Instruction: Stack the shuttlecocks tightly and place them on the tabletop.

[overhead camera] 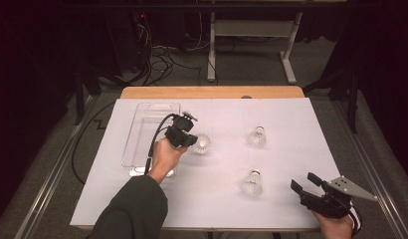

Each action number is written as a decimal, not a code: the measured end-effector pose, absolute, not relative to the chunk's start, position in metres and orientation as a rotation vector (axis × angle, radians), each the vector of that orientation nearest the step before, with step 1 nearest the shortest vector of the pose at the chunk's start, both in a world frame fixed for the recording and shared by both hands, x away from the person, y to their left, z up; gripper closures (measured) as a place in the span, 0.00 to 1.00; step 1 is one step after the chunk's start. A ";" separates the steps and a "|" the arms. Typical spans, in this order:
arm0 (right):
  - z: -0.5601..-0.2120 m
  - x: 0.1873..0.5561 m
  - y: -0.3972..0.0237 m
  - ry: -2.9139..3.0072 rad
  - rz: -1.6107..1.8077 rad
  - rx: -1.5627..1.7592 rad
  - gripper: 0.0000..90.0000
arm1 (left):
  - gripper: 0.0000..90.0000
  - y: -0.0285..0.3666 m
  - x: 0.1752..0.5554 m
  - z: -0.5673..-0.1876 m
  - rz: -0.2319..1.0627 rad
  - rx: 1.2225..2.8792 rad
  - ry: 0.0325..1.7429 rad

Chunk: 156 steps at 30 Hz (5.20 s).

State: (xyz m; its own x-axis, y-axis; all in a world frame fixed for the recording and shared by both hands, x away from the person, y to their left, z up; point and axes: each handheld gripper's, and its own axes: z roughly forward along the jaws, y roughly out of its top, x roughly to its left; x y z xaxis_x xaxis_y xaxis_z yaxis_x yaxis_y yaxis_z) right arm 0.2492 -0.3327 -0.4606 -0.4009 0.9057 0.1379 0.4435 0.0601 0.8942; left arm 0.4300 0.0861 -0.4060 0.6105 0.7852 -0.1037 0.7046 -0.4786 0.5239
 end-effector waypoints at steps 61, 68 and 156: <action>-0.461 0.250 -0.332 1.889 1.315 1.345 0.32 | 0.98 0.044 0.447 -0.407 0.297 2.187 1.155; -0.461 0.250 -0.332 1.888 1.317 1.344 0.32 | 0.98 0.031 0.447 -0.407 0.318 2.215 1.128; -0.462 0.251 -0.332 1.900 1.319 1.350 0.32 | 0.50 0.004 0.460 -0.434 0.272 2.233 1.144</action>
